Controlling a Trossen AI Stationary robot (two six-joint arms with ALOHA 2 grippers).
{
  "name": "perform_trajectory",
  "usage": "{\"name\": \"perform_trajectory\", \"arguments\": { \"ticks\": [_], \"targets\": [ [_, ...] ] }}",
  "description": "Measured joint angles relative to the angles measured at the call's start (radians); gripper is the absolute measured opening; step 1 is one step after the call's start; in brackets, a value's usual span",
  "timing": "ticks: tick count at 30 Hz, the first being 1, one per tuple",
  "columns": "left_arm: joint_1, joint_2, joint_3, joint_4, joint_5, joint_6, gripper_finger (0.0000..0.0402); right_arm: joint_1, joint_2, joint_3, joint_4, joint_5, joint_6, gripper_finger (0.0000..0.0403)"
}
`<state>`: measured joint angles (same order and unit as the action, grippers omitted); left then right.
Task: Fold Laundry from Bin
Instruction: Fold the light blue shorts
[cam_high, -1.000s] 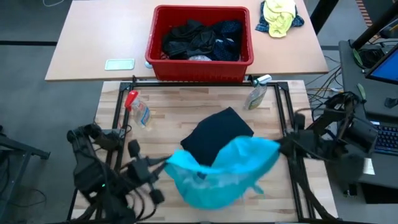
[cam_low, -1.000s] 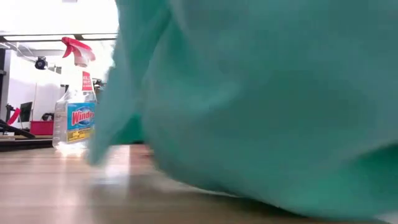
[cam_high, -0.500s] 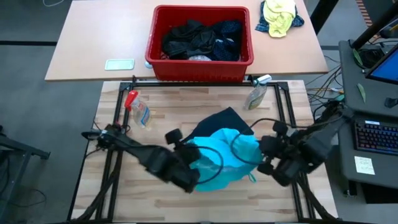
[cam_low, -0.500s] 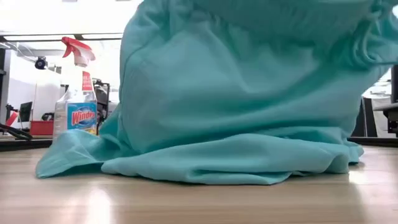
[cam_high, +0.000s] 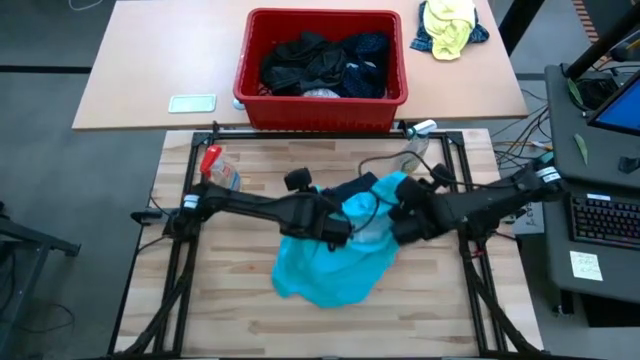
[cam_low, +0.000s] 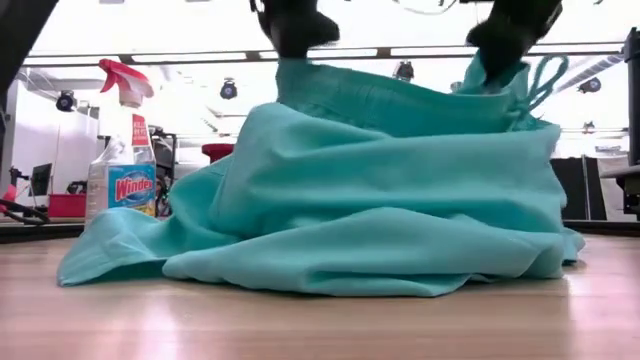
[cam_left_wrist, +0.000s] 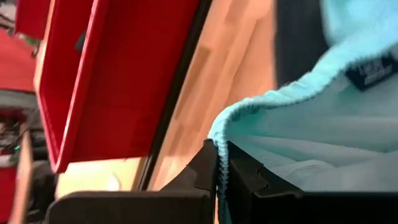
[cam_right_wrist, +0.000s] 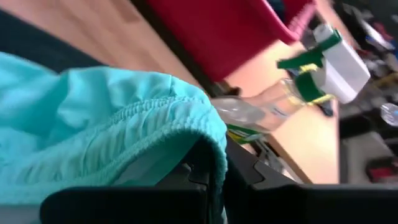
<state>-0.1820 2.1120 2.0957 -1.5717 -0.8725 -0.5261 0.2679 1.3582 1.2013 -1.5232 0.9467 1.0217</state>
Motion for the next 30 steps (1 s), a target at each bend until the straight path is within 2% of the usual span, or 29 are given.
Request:
{"name": "perform_trajectory", "arguments": {
  "ticks": [5,8,17,26,30],
  "targets": [
    [0.054,-0.006,-0.077,0.001,-0.027,-0.007,0.0001,-0.082,0.0,-0.064,0.058,0.054,-0.027,0.0013],
    [0.084,-0.022,-0.109,0.001,-0.026,0.04,0.0017,-0.104,0.0,-0.072,0.087,0.056,-0.074,0.0013],
    [0.186,-0.104,-0.209,0.001,-0.035,0.28,0.0114,-0.161,-0.002,0.016,0.139,0.007,-0.208,0.0013],
    [0.276,-0.137,-0.278,0.027,0.0,0.297,0.0203,-0.16,-0.007,0.076,0.142,-0.014,-0.256,0.0016],
    [0.275,-0.148,-0.276,0.023,0.002,0.284,0.0244,-0.159,-0.007,0.075,0.143,-0.054,-0.265,0.0043]
  ]
}}
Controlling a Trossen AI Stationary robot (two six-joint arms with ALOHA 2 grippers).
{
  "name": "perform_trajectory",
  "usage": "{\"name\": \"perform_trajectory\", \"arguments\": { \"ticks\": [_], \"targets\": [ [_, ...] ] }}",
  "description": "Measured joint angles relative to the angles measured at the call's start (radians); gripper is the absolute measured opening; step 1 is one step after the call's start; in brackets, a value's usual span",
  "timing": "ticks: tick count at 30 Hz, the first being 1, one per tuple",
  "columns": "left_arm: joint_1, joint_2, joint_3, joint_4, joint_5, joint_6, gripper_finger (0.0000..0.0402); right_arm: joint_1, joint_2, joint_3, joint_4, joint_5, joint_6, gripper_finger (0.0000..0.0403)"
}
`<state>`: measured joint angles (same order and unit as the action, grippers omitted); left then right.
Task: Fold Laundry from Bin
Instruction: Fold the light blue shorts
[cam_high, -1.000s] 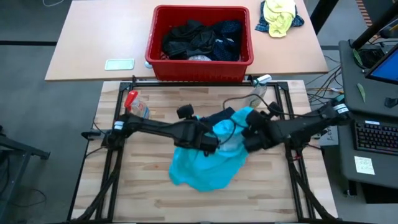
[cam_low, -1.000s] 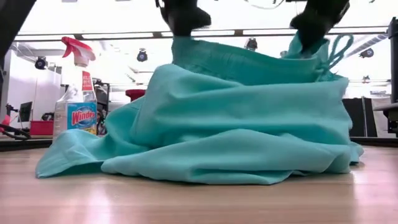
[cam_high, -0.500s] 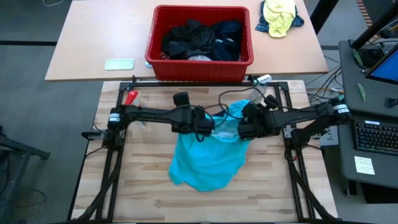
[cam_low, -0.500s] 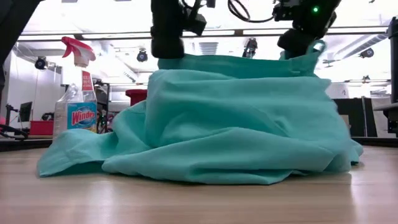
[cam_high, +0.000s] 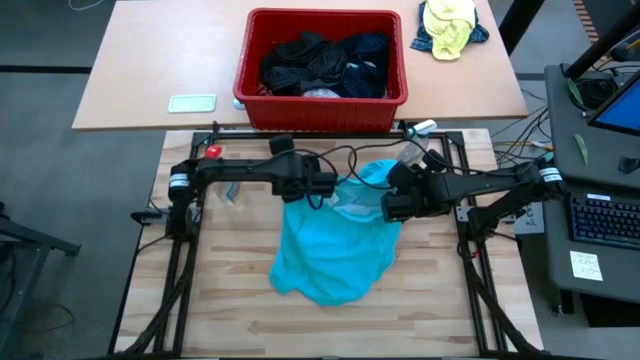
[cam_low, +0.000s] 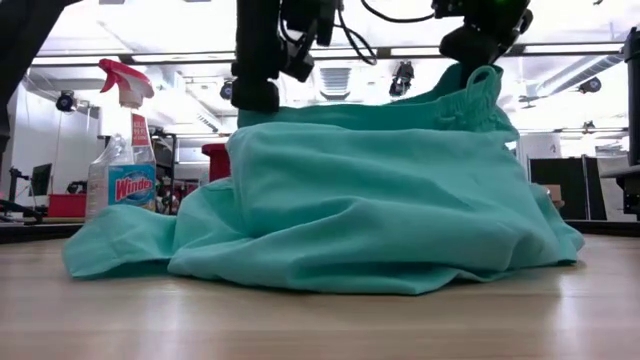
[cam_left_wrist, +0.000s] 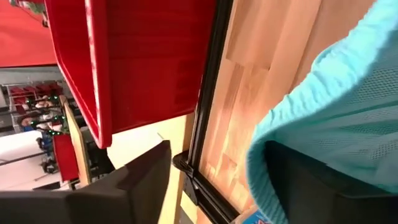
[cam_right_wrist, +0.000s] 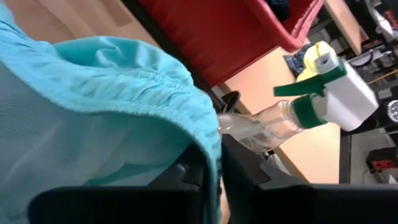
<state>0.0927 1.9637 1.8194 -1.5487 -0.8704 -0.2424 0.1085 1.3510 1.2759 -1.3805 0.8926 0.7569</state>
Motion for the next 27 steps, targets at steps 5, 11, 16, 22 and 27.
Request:
{"name": "perform_trajectory", "arguments": {
  "ticks": [5,11,16,22,27],
  "targets": [
    [-0.008,-0.004,0.04,-0.023,0.094,0.016,0.0281,0.0,-0.001,-0.003,-0.001,-0.01,-0.011,0.0107],
    [-0.02,-0.019,0.11,-0.023,0.15,0.084,0.0291,0.0,-0.024,0.04,-0.01,-0.01,-0.08,0.0181],
    [-0.025,-0.023,0.186,0.006,0.218,0.185,0.0286,0.0,-0.071,0.084,-0.016,-0.01,-0.145,0.022],
    [-0.027,-0.023,0.133,0.276,0.555,0.466,0.0285,0.0,-0.146,0.087,-0.02,-0.01,-0.167,0.0243],
    [-0.013,-0.021,0.009,0.509,0.567,0.679,0.0285,0.0,-0.185,0.059,-0.02,-0.011,-0.163,0.0244]
  ]
}}
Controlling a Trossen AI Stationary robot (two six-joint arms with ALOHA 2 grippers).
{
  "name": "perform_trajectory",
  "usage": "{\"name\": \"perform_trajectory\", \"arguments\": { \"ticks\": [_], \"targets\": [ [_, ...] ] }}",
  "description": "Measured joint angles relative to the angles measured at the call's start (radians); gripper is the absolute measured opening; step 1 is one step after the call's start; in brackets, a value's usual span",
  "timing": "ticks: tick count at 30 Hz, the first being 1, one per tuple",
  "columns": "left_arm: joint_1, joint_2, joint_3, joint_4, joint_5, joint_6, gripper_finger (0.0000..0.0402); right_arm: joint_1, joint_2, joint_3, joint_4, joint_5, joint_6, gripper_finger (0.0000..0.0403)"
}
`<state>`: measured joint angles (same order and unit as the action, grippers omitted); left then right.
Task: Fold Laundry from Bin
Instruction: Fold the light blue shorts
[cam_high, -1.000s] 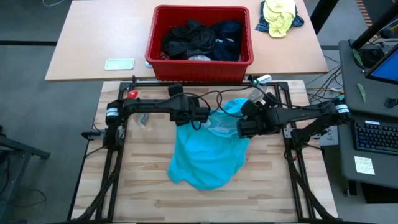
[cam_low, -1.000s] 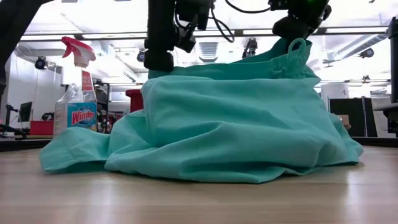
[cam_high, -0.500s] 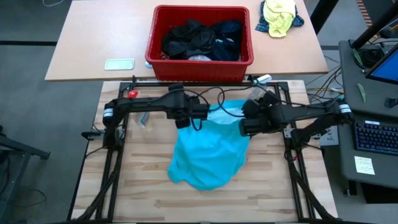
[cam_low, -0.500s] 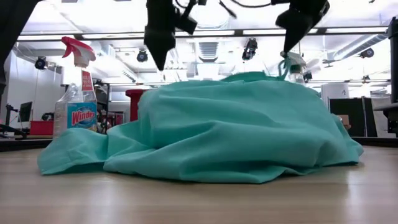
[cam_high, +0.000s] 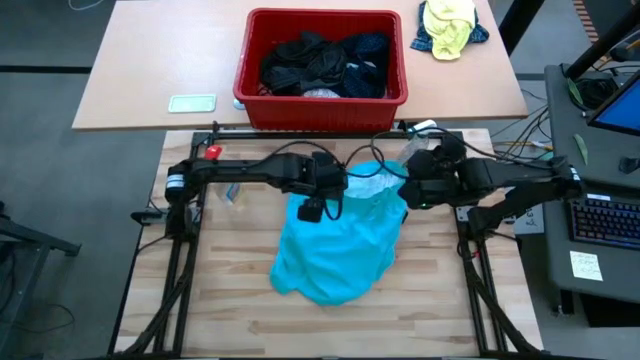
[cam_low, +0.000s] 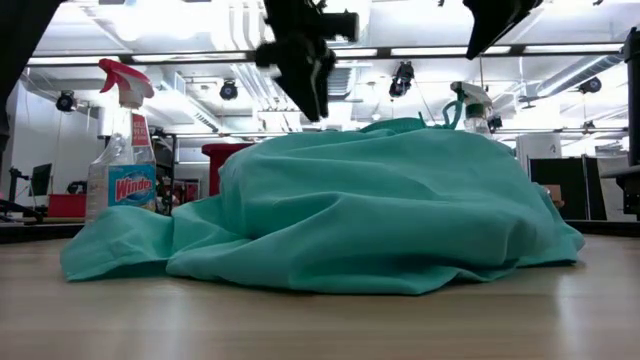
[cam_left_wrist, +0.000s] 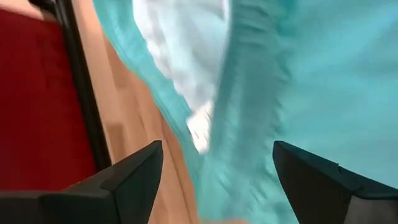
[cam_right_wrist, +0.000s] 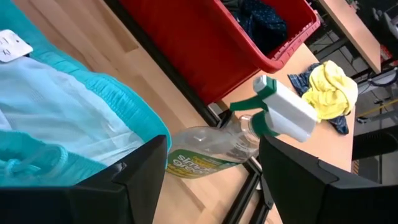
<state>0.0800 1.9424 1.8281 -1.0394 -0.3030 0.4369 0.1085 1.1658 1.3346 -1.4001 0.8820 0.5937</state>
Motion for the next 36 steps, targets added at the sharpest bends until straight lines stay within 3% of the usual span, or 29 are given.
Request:
{"name": "perform_trajectory", "arguments": {
  "ticks": [5,8,12,21,30,36],
  "targets": [
    [0.035,0.0,-0.115,0.218,0.007,0.093,0.0285,0.0,-0.008,-0.025,0.001,0.0,0.024,0.0244],
    [0.062,0.001,-0.161,0.276,0.07,0.081,0.0285,0.0,-0.003,-0.031,0.0,0.0,0.026,0.0244],
    [0.077,0.001,-0.207,0.289,0.196,0.043,0.0281,0.0,0.008,-0.032,0.004,0.0,0.028,0.0245],
    [0.049,0.001,-0.255,0.276,0.263,0.035,0.0225,0.0,0.015,-0.033,0.023,0.001,0.037,0.0243],
    [-0.006,-0.003,-0.252,0.188,0.255,-0.057,0.0145,0.0,0.016,-0.033,0.028,0.001,0.035,0.0242],
    [-0.065,-0.043,-0.252,0.103,0.137,-0.109,0.0084,0.0,0.016,-0.033,0.029,0.001,0.035,0.0242]
  ]
}}
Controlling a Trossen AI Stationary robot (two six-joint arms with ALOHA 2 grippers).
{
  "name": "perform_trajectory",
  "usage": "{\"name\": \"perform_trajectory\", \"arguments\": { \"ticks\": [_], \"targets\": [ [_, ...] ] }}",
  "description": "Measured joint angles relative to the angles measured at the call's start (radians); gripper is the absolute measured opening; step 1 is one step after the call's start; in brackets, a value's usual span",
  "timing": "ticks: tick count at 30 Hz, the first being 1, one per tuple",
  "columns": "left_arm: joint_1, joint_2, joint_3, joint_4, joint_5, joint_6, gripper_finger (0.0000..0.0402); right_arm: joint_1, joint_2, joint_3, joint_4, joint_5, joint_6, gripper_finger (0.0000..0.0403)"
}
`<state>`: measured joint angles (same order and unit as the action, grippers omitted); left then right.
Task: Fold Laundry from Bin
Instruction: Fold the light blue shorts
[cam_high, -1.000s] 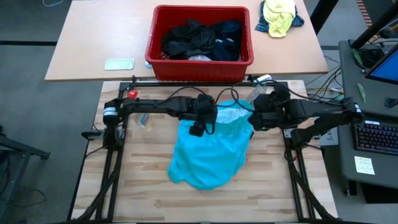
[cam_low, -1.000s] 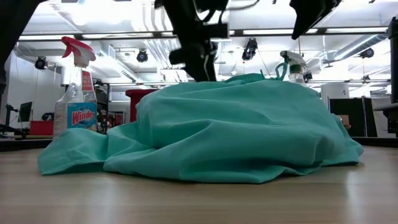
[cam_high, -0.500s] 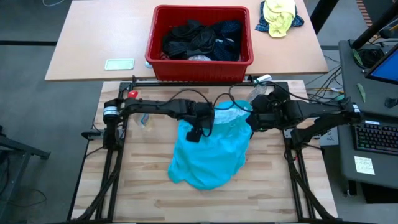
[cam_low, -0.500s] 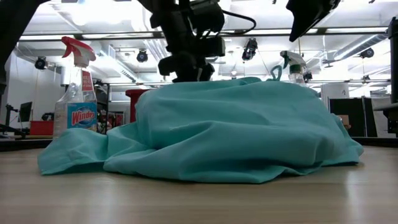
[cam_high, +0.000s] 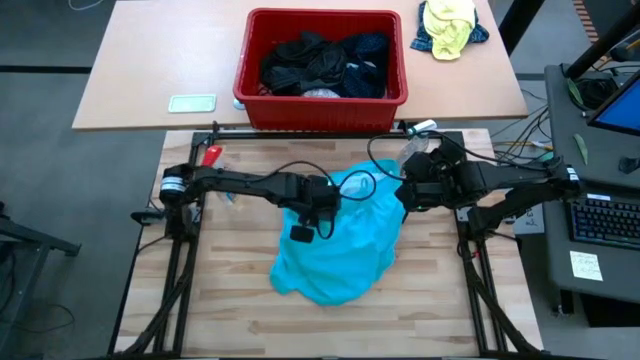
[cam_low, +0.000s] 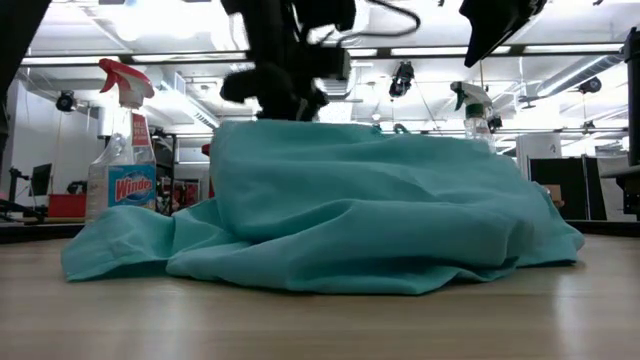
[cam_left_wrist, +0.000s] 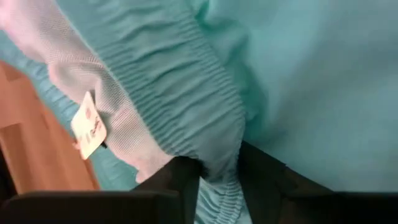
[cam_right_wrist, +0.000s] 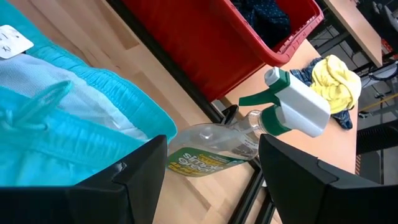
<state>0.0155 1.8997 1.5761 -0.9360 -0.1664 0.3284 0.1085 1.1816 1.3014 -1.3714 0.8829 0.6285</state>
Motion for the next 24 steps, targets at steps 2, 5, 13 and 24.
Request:
{"name": "perform_trajectory", "arguments": {
  "ticks": [2,5,13,24],
  "targets": [
    [-0.013,-0.025,0.0,-0.01,0.0,-0.016,0.0065,0.0,0.0,0.0,0.001,0.0,0.0,0.0242],
    [-0.034,-0.07,0.0,-0.031,0.0,-0.047,0.0037,0.003,0.0,-0.015,0.002,0.0,-0.019,0.0242],
    [-0.119,-0.134,-0.003,-0.088,0.03,-0.216,0.001,0.007,0.0,-0.119,0.131,-0.126,-0.216,0.0242],
    [-0.257,-0.135,-0.156,-0.096,0.151,-0.464,0.0012,-0.045,0.0,-0.285,0.779,-0.576,-0.733,0.0242]
  ]
}}
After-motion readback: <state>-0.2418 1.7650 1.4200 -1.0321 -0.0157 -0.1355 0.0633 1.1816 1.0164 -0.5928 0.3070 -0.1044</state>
